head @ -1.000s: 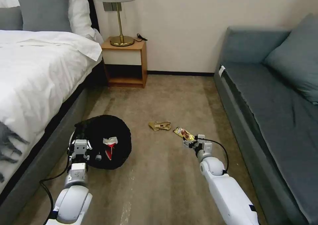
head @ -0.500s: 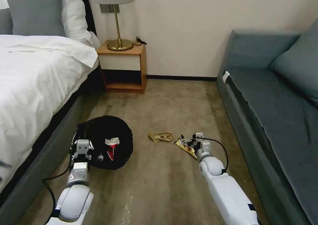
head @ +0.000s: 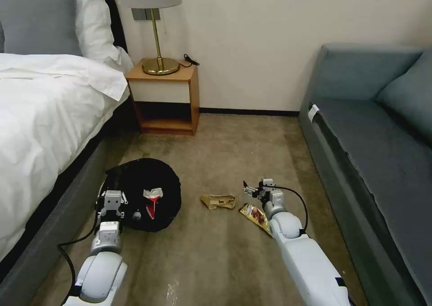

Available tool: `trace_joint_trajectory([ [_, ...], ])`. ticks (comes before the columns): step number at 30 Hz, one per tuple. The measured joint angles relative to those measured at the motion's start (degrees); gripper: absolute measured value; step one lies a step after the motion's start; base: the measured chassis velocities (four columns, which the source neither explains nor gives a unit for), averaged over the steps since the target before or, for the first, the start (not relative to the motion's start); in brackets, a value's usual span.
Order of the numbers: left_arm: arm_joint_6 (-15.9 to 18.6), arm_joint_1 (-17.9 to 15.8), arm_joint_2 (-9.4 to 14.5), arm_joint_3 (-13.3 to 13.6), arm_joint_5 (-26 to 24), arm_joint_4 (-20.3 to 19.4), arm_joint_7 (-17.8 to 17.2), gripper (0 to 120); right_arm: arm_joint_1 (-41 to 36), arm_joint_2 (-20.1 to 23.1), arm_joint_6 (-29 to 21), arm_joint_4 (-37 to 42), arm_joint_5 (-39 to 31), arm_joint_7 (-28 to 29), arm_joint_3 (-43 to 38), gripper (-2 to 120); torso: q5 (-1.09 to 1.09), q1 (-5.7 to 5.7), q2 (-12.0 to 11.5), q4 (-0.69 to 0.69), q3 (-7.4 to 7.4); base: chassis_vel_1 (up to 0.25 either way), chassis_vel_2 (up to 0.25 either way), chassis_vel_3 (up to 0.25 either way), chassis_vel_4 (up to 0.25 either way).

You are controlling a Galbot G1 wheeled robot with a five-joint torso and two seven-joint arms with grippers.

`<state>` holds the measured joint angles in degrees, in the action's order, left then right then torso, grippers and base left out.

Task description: Pick up the trash bin, then pick up the garbage on the floor and place it into the trash bin.

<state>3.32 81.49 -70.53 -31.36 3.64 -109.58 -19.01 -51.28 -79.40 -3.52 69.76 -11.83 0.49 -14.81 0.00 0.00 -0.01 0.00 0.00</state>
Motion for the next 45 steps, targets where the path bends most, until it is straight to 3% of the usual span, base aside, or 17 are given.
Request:
trace_joint_trajectory([
  [15,-0.4,0.0,0.4,0.2,-0.3,-0.1,0.4,5,-1.1,1.6,-1.0,2.7,0.1,-1.9,1.4,100,0.01,0.00,0.0,0.00,0.01,-0.121,0.128,0.112,-0.120],
  [21,-0.4,0.1,1.2,-0.3,-0.9,-0.1,0.6,5,-0.1,3.3,-3.6,3.0,2.1,-8.6,3.3,100,0.00,0.00,0.0,0.00,0.00,-0.007,0.012,0.005,-0.007],
  [23,-0.6,0.0,1.6,-0.7,-1.1,0.5,0.8,5,1.2,4.7,-4.3,2.7,3.1,-13.6,5.1,100,0.00,0.00,0.0,0.01,-0.01,0.000,0.000,0.000,0.000],
  [27,-0.5,0.0,2.1,-1.2,-2.1,1.3,0.8,5,4.0,7.6,-7.1,1.9,-1.9,-21.2,10.2,100,0.01,0.00,0.0,0.00,0.00,0.000,0.000,0.000,0.000],
  [34,-0.5,0.8,1.7,-1.4,-2.2,1.8,0.7,5,8.7,10.8,-7.0,-1.0,-1.4,-30.2,19.7,100,-0.01,0.00,0.0,0.00,0.00,0.000,0.000,0.000,0.000],
  [40,-0.3,0.8,1.6,-1.3,-2.1,1.7,0.7,5,12.1,8.8,-6.6,-5.8,1.4,-33.2,26.6,100,0.00,0.00,0.0,0.01,0.00,0.000,0.000,0.000,0.000],
  [45,-0.4,1.0,1.2,-1.1,-1.8,1.6,0.6,5,14.2,5.8,-5.0,-12.5,5.0,-34.5,27.5,100,-0.01,0.00,0.0,0.01,0.00,0.000,0.000,0.000,0.000],
])
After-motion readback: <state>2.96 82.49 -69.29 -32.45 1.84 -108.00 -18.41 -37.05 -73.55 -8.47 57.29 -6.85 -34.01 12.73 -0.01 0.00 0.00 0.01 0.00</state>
